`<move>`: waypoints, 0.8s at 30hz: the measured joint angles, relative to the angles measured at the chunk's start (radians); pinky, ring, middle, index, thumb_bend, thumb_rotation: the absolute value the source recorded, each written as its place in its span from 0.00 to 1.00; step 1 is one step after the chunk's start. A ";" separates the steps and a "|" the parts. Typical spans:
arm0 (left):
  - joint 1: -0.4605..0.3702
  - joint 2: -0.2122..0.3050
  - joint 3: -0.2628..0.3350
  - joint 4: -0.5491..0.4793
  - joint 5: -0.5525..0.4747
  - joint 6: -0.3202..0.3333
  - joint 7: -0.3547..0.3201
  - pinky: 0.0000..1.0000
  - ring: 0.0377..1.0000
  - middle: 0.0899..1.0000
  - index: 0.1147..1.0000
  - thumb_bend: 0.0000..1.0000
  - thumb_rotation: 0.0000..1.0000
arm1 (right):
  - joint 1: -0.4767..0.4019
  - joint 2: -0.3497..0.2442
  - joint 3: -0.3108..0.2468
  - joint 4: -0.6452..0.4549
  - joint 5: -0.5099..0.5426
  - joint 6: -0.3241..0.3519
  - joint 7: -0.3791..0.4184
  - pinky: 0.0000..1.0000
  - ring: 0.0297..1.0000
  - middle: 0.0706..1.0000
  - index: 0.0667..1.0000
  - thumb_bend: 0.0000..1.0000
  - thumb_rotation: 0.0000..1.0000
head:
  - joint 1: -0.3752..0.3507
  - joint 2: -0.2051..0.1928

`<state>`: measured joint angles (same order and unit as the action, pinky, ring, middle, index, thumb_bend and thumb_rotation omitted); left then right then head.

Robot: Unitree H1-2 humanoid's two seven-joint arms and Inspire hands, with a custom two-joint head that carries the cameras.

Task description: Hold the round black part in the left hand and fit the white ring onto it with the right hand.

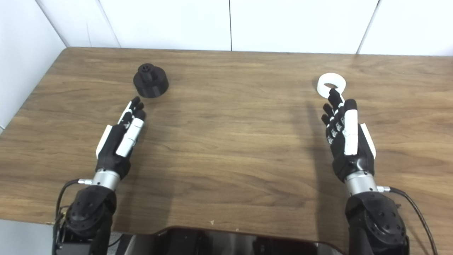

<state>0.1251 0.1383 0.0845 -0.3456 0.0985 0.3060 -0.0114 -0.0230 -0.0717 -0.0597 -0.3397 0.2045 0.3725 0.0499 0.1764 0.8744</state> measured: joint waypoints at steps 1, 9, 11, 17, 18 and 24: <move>-0.003 0.009 -0.001 -0.001 0.041 0.000 0.014 0.90 0.91 0.91 0.98 0.80 0.48 | 0.000 0.000 0.000 0.000 -0.001 0.000 0.000 1.00 0.99 1.00 0.96 0.63 1.00 | 0.002 -0.005; -0.070 0.080 0.007 0.004 0.158 0.040 0.024 0.93 0.94 0.92 0.98 0.91 0.19 | 0.000 0.004 0.003 0.020 -0.012 -0.016 0.001 1.00 0.99 1.00 0.97 0.63 1.00 | 0.024 -0.035; -0.102 0.116 0.008 0.002 0.176 0.096 -0.001 0.92 0.94 0.93 0.98 0.92 0.18 | 0.000 0.004 0.004 0.032 -0.013 -0.025 0.002 1.00 0.99 1.00 0.97 0.63 1.00 | 0.026 -0.040; -0.243 0.229 0.017 0.042 0.246 0.165 -0.103 0.87 0.94 0.95 0.97 0.94 0.20 | 0.000 0.014 0.006 0.044 -0.013 -0.042 0.003 0.99 0.97 0.99 0.96 0.63 1.00 | 0.023 -0.048; -0.261 0.238 0.023 0.058 0.251 0.166 -0.118 0.87 0.94 0.96 0.97 0.93 0.19 | 0.000 0.016 0.008 0.049 -0.014 -0.045 0.003 0.99 0.97 0.99 0.96 0.63 1.00 | 0.023 -0.049; -0.319 0.274 0.025 0.127 0.322 0.168 -0.202 0.86 0.94 0.95 0.96 0.94 0.23 | 0.001 0.017 0.010 0.061 -0.018 -0.059 0.003 1.00 0.98 0.99 0.96 0.63 1.00 | 0.012 -0.052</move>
<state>-0.1942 0.4124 0.1095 -0.2187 0.4209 0.4744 -0.2136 -0.0224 -0.0545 -0.0495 -0.2791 0.1868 0.3130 0.0529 0.1887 0.8222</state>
